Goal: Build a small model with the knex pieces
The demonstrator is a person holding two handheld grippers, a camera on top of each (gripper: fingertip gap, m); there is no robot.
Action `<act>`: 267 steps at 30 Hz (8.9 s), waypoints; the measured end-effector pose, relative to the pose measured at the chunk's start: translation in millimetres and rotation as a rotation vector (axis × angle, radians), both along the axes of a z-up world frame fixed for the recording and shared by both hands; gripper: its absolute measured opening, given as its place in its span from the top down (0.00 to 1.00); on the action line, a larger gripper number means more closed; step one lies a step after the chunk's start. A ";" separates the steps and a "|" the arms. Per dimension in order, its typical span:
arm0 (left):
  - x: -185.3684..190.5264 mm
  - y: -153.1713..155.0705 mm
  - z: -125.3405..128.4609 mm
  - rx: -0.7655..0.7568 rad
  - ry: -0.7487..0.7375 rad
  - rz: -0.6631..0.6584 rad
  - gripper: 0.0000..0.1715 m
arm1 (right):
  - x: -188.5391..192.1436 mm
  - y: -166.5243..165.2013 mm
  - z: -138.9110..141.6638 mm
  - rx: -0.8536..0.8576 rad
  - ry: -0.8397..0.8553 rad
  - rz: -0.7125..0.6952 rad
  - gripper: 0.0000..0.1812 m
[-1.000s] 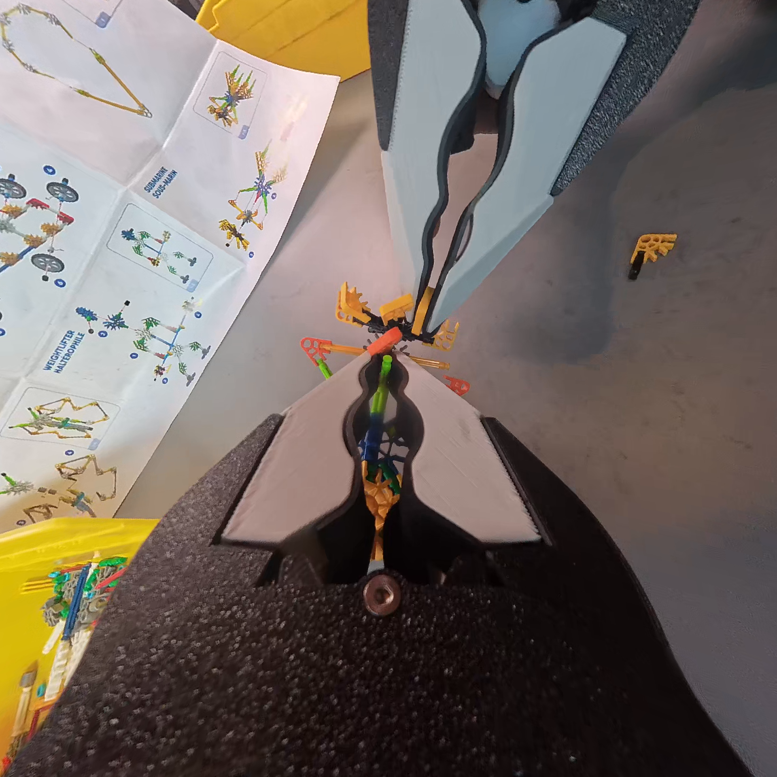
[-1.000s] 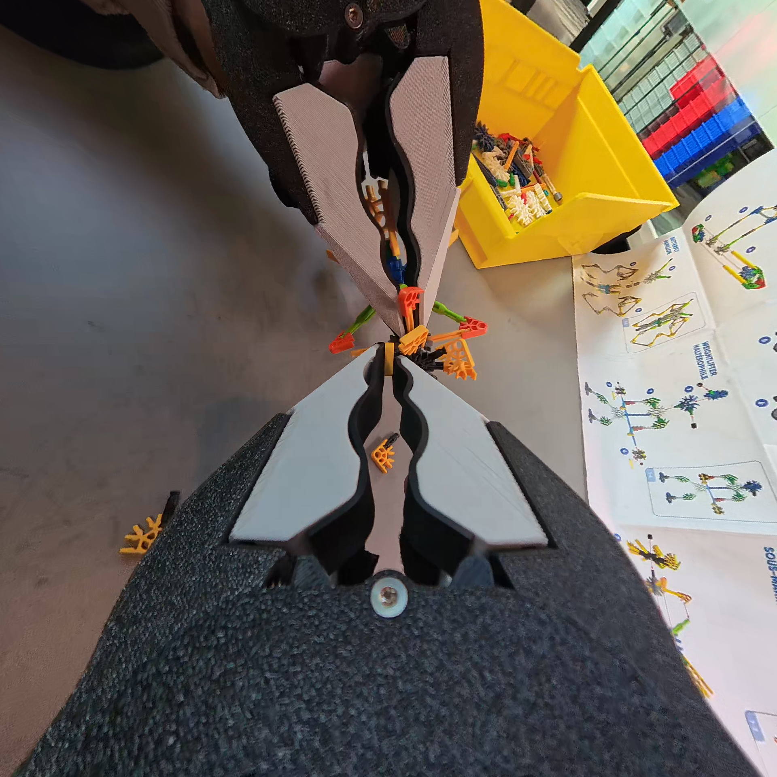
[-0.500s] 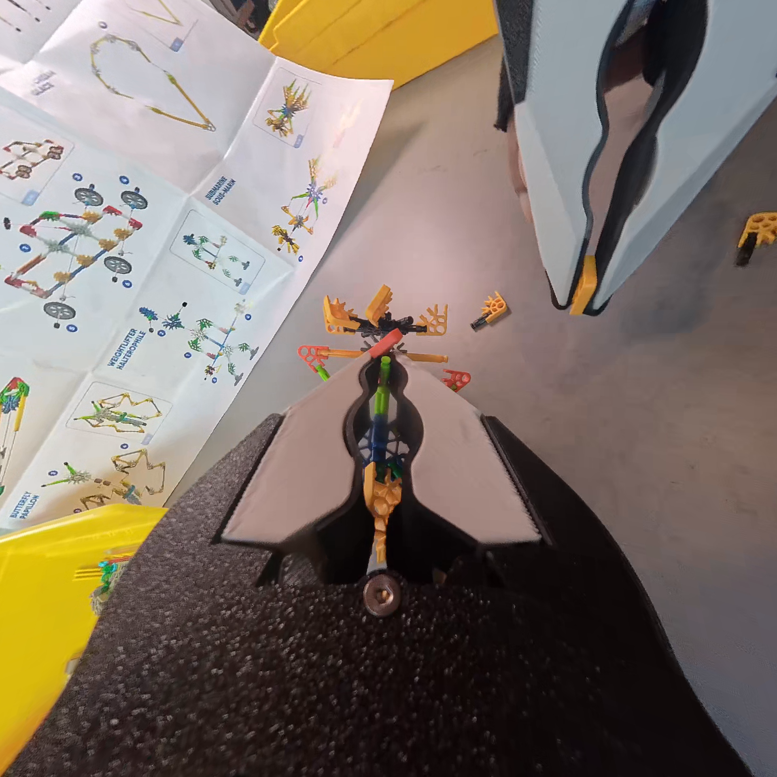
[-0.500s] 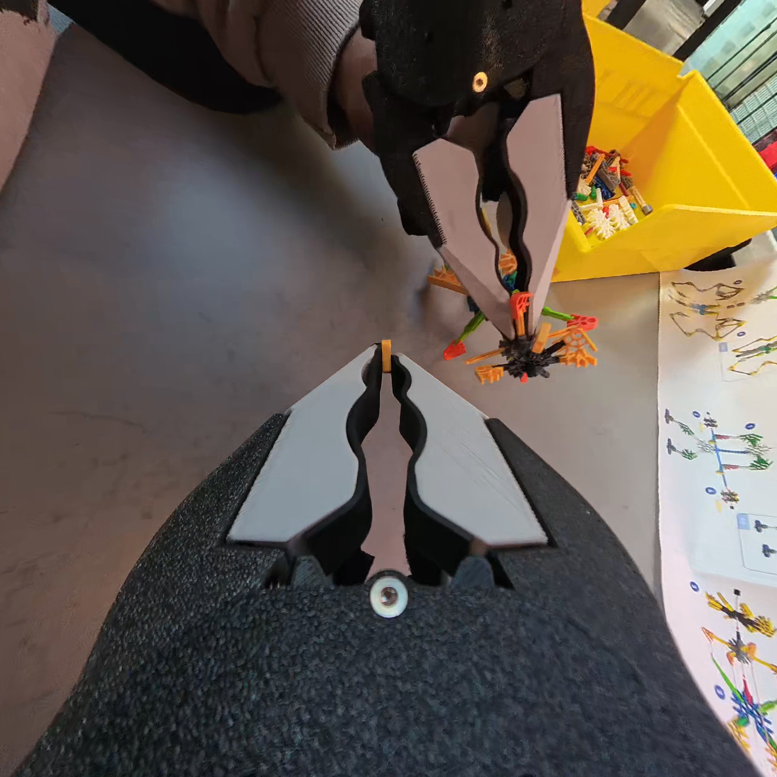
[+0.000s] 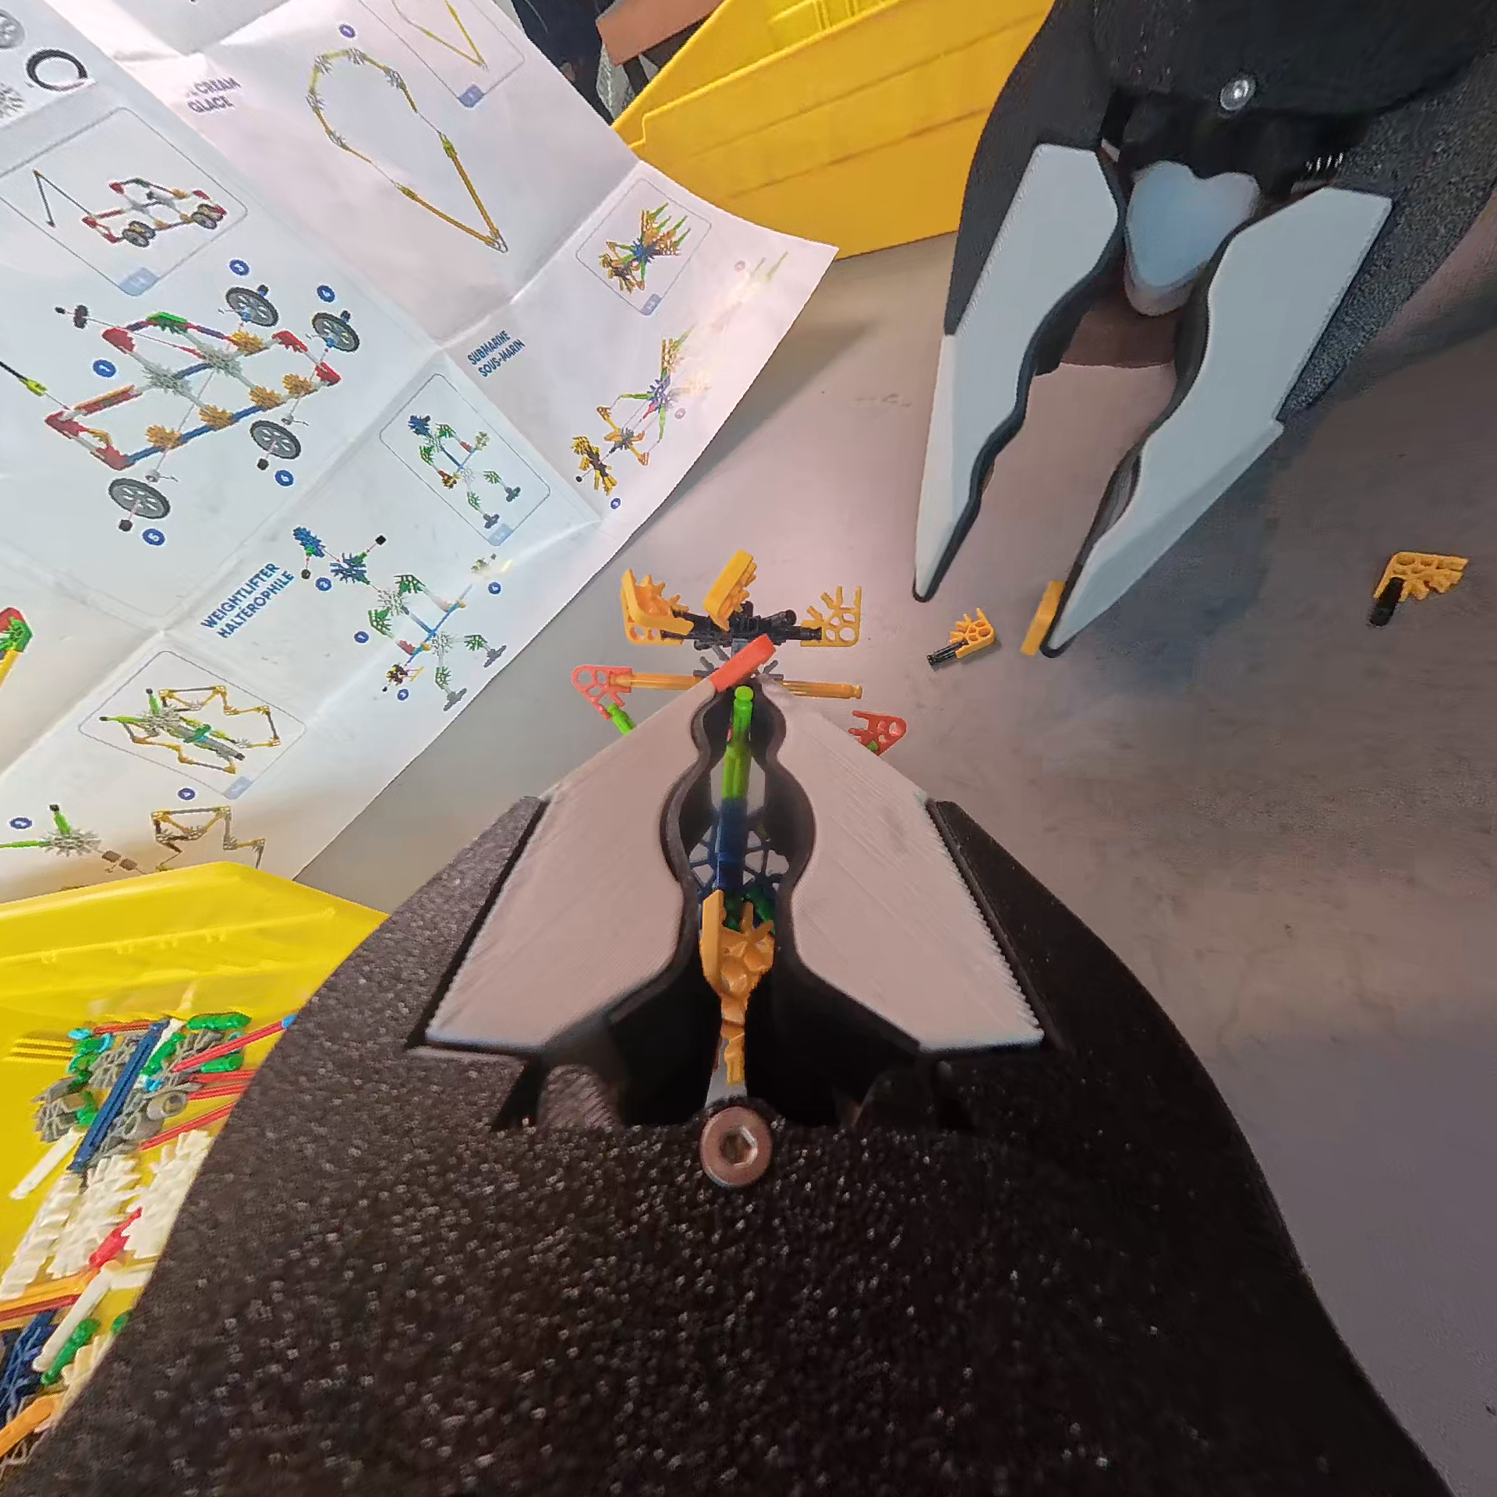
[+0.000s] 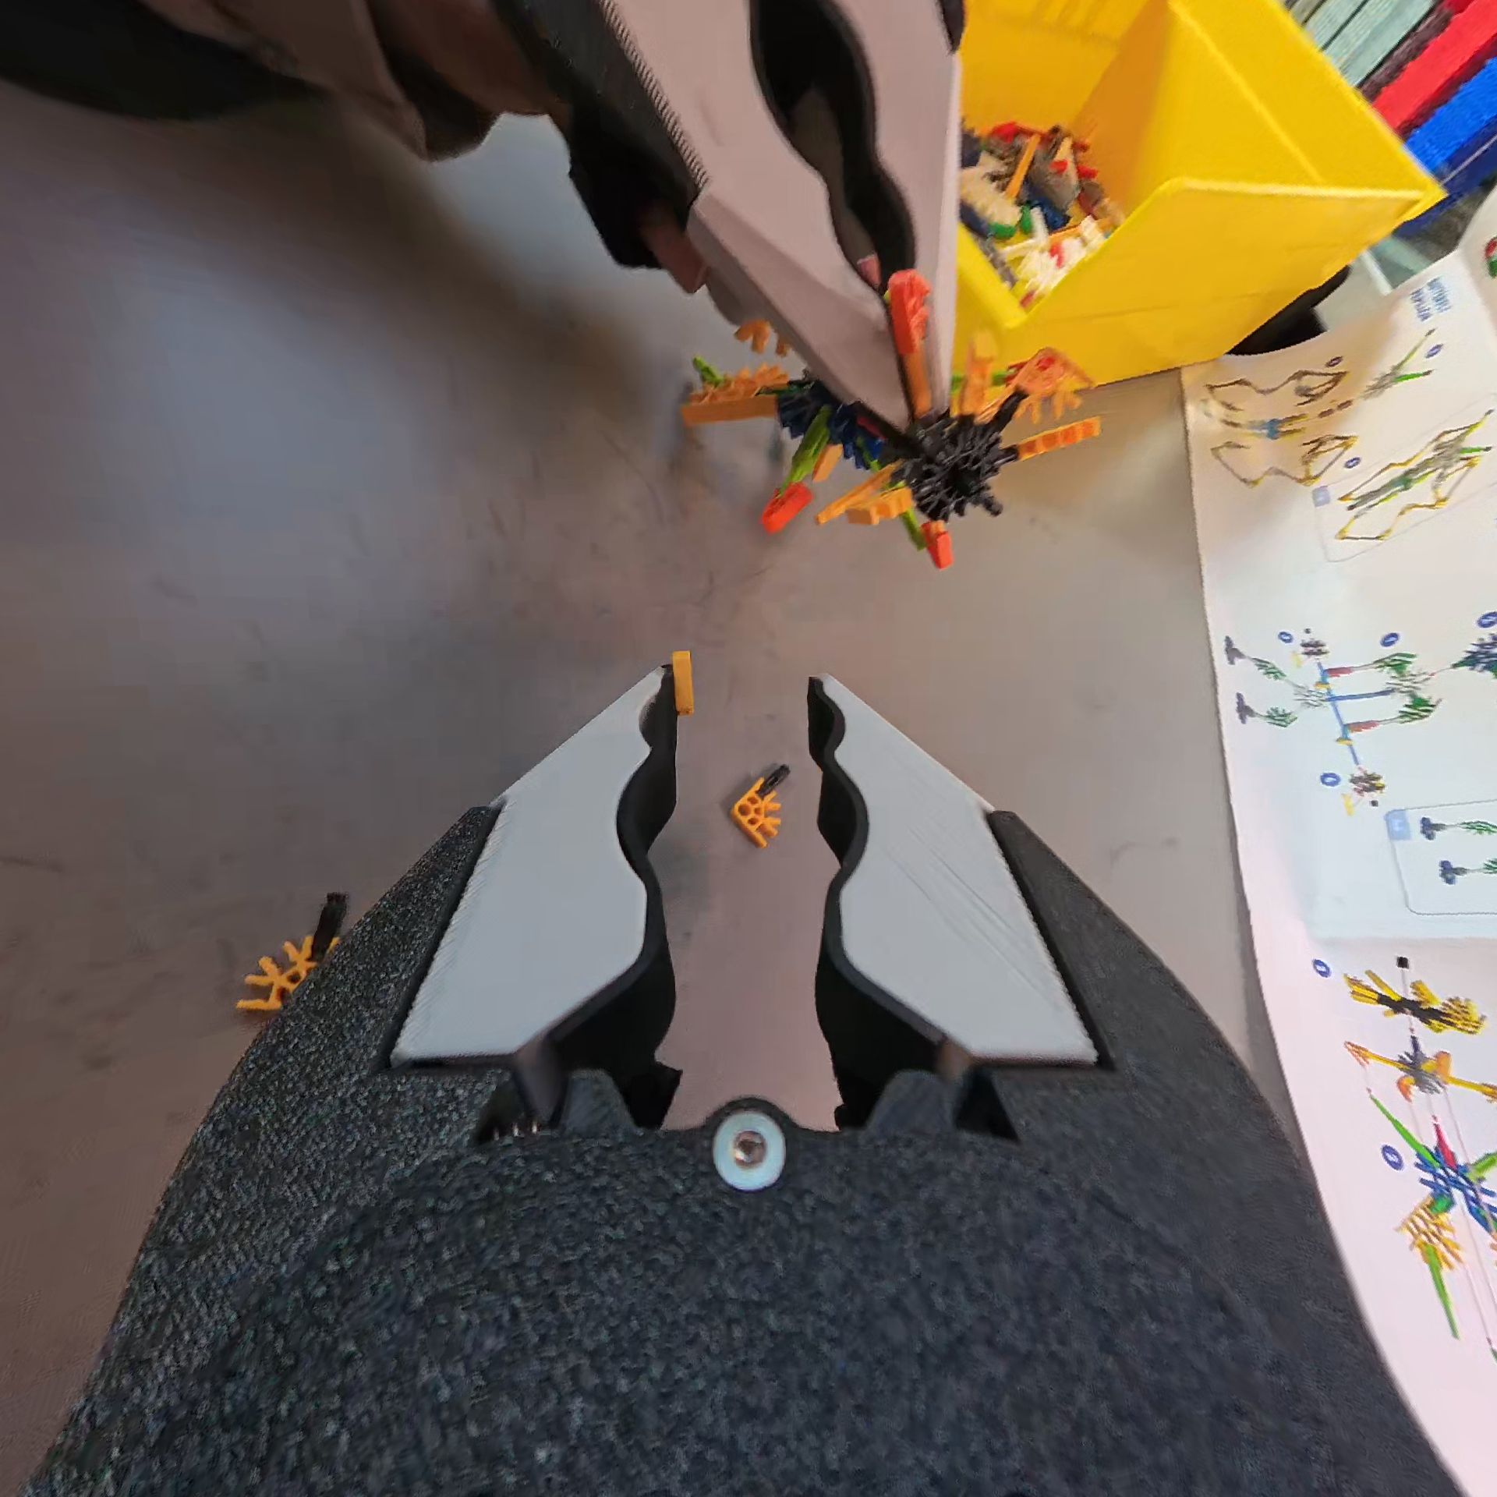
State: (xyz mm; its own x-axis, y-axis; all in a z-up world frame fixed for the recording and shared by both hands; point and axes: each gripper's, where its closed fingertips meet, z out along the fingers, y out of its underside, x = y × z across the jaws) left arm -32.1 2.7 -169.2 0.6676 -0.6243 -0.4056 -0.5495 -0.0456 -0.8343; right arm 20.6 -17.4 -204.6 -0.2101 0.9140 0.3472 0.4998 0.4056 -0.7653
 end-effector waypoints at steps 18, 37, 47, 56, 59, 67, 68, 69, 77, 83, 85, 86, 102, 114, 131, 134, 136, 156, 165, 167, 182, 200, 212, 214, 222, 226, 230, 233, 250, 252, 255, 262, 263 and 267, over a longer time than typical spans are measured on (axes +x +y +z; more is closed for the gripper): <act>13.4 -8.1 9.1 0.045 -0.006 -0.027 0.98 | -15.9 -2.5 41.6 -0.067 0.206 -0.083 0.86; 31.3 -37.3 47.8 0.094 -0.317 -0.254 0.98 | -9.0 -4.5 -4.8 0.019 -0.053 -0.071 0.72; 17.9 -26.6 46.5 0.153 -0.239 -0.147 0.98 | -15.2 -22.3 60.8 -0.471 0.254 -0.034 0.80; 18.8 -15.5 32.4 0.239 0.013 -0.023 0.98 | -27.5 -0.9 59.6 -0.495 0.318 -0.250 0.96; 18.9 -13.3 19.3 0.140 -0.007 -0.035 0.97 | -25.8 3.0 50.5 -0.470 0.273 -0.262 0.97; 18.7 -19.4 18.0 -0.009 -0.162 -0.095 0.99 | -27.7 -6.3 47.4 -0.335 0.269 -0.164 0.97; 18.8 -20.9 19.2 -0.047 -0.208 -0.111 0.99 | -27.3 -7.5 48.5 -0.304 0.276 -0.144 0.97; 19.0 -22.3 20.1 -0.076 -0.241 -0.123 0.99 | -27.6 -9.7 50.0 -0.295 0.284 -0.124 0.97; 38.0 -33.7 5.7 -0.136 -0.144 -0.223 0.98 | -34.9 -54.1 44.8 -0.116 0.246 0.136 1.00; 21.3 -24.3 14.9 -0.156 -0.242 -0.164 0.98 | -25.4 -52.1 35.2 -0.040 0.147 0.179 0.99; 14.9 -21.7 17.2 -0.160 -0.283 -0.145 0.98 | -18.3 -47.1 27.2 -0.057 0.091 0.167 0.99; 12.9 -20.9 17.8 -0.159 -0.291 -0.140 0.98 | -14.3 -40.9 16.8 -0.074 0.032 0.141 0.99; 31.6 -29.0 -2.9 -0.063 -0.056 -0.175 0.98 | -16.0 -7.8 70.0 -0.298 0.300 -0.061 0.84; 43.8 -37.4 -9.0 -0.006 0.041 -0.221 0.98 | -19.9 -15.7 44.4 -0.386 0.194 -0.057 0.97; 36.3 -43.6 -6.5 -0.058 0.011 -0.264 0.98 | -7.4 -17.3 30.9 -0.287 0.125 0.022 0.95; 36.8 -45.6 -8.7 -0.050 0.057 -0.269 0.98 | -6.7 -20.9 28.7 -0.293 0.109 0.036 0.97; 37.3 -46.4 -10.5 -0.045 0.086 -0.268 0.98 | -6.3 -21.8 26.8 -0.290 0.099 0.040 0.97; 34.1 -46.0 3.4 -0.086 0.000 -0.275 0.99 | -8.4 -21.2 46.5 -0.256 0.183 0.071 1.00; -5.1 -35.2 -5.9 -0.121 0.051 -0.168 0.99 | 13.3 -9.4 76.2 -0.334 0.285 0.075 1.00; -7.9 -36.7 18.3 -0.116 -0.069 -0.175 0.99 | 21.1 2.1 67.9 -0.234 0.220 0.036 1.00; 22.6 -32.6 19.4 0.140 0.082 -0.116 0.99 | -36.4 -9.3 56.6 -0.613 0.280 -0.165 0.82; 25.1 -23.4 -7.0 -0.012 0.088 -0.090 0.99 | -28.3 -0.3 33.6 -0.490 0.186 -0.185 0.86; 32.5 -25.7 -5.6 -0.062 0.036 -0.134 0.99 | -16.0 -3.1 35.5 -0.617 0.167 -0.126 0.88; 2.0 -13.6 -14.0 -0.061 0.125 -0.010 0.99 | -10.4 7.9 37.4 -0.609 0.183 -0.162 0.88; 6.1 -12.7 -7.7 -0.088 0.046 -0.056 0.98 | -5.7 26.8 30.9 -0.556 0.154 -0.196 0.87; 5.5 -8.6 -6.0 -0.095 0.006 -0.048 0.98 | -4.7 23.0 23.9 -0.547 0.121 -0.200 0.87; 5.8 -8.4 -9.3 -0.082 0.013 -0.047 0.96 | -3.5 24.9 17.6 -0.542 0.085 -0.213 0.87; 4.5 -7.4 -9.0 -0.070 0.015 -0.038 0.96 | -1.2 23.7 2.5 -0.497 -0.001 -0.230 0.87; -5.4 -2.6 -6.7 -0.190 -0.009 -0.039 0.96 | 103.8 102.5 100.8 -0.187 -0.048 -0.504 0.77; -9.3 -3.8 -8.7 -0.256 0.004 -0.044 0.95 | 139.8 114.8 108.0 -0.146 -0.105 -0.592 0.78; -10.2 -8.9 -17.7 -0.397 0.007 -0.067 0.92 | 182.7 117.1 89.5 -0.139 -0.250 -0.679 0.78; -5.3 -9.4 -40.6 -0.591 0.020 -0.096 0.87 | 209.9 104.6 5.7 -0.291 -0.318 -0.769 0.80; -5.4 -9.9 -40.0 -0.593 0.015 -0.095 0.87 | 209.5 106.9 -1.9 -0.302 -0.295 -0.792 0.80; -11.3 -13.9 -28.0 -0.520 -0.013 -0.078 0.84 | 204.1 114.1 -18.0 -0.336 -0.219 -0.839 0.83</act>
State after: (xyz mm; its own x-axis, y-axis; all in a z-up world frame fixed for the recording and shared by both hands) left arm -43.4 -11.2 -197.2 0.6139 -0.7891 -0.0205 -0.5575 -0.4151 -0.7189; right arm 224.7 96.7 -222.6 0.5353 0.8420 0.0671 0.6763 -0.3797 -0.6313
